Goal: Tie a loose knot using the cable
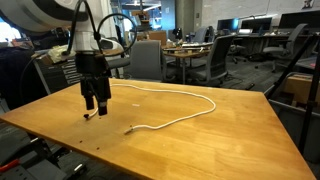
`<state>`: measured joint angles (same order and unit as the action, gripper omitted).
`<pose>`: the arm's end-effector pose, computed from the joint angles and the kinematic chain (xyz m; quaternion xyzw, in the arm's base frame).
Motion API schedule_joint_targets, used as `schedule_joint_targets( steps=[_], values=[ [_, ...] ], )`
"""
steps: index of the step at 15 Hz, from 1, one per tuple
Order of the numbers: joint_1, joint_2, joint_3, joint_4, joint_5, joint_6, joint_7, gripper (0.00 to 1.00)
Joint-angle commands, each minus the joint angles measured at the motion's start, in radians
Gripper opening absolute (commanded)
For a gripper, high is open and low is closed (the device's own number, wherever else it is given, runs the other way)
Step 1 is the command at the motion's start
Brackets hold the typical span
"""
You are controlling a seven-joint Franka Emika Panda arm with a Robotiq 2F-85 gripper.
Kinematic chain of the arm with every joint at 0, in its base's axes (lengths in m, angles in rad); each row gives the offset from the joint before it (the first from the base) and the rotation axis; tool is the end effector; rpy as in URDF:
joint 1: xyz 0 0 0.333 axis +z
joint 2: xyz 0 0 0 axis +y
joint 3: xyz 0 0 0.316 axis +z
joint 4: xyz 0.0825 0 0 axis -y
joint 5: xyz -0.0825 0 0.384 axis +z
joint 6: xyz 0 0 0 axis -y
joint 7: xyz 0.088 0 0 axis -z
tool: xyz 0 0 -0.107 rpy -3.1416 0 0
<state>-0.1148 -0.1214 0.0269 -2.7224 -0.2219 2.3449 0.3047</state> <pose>0.3686 -0.0362 0.2443 0.9836 -0.1073 -0.1187 0.0836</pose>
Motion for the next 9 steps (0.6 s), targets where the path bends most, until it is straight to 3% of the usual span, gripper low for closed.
schedule_joint_targets(
  steps=[1,3,4,6,9],
  values=[
    [-0.037,0.180,-0.075,0.084,0.021,0.074,0.085,1.00],
    [-0.030,0.229,-0.105,0.108,0.176,0.084,0.011,1.00],
    [-0.015,0.169,-0.110,0.061,0.085,0.071,0.039,1.00],
    [-0.013,0.222,-0.124,0.091,0.146,0.076,0.023,1.00],
    [0.025,0.232,-0.133,0.101,0.074,0.191,0.207,1.00]
  ],
)
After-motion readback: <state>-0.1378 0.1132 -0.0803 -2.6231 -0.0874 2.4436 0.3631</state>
